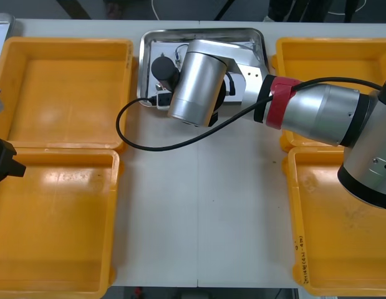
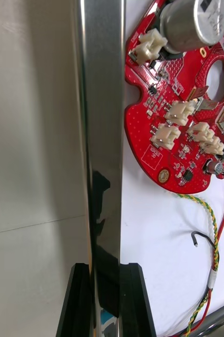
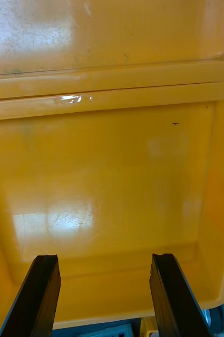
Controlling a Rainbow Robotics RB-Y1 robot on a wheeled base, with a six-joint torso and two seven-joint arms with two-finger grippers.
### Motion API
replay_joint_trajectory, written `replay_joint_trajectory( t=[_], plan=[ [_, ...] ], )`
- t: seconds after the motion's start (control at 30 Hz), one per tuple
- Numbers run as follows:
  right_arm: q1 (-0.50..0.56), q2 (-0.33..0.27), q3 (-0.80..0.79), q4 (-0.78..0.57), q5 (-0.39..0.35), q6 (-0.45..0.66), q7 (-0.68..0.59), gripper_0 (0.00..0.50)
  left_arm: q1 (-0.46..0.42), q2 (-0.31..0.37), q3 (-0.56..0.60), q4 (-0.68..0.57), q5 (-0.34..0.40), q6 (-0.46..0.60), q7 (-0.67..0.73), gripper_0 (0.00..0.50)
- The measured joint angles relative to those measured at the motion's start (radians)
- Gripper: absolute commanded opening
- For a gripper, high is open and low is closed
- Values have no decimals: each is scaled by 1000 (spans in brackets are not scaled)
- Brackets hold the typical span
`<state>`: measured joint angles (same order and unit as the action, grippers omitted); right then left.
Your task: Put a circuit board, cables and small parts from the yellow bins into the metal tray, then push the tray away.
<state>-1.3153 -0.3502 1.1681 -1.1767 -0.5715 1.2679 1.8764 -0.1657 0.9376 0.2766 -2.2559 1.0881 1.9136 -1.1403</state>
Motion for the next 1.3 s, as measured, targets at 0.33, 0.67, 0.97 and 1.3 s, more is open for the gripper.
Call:
replay_joint_trajectory(
  t=[0.33, 0.67, 0.97, 1.3],
  plan=[
    [-6, 25, -28, 76, -3, -25, 1, 0, 0, 0, 0, 0, 0, 0, 0, 500],
    [-9, 35, -37, 129, -18, -70, 23, 32, 0, 0, 0, 0, 0, 0, 0, 500],
    [-9, 37, -37, 135, -19, -75, 53, 500, 0, 0, 0, 0, 0, 0, 0, 500],
    [-11, 40, -63, 129, -32, -10, 53, 500, 0, 0, 0, 0, 0, 0, 0, 500]
  ],
)
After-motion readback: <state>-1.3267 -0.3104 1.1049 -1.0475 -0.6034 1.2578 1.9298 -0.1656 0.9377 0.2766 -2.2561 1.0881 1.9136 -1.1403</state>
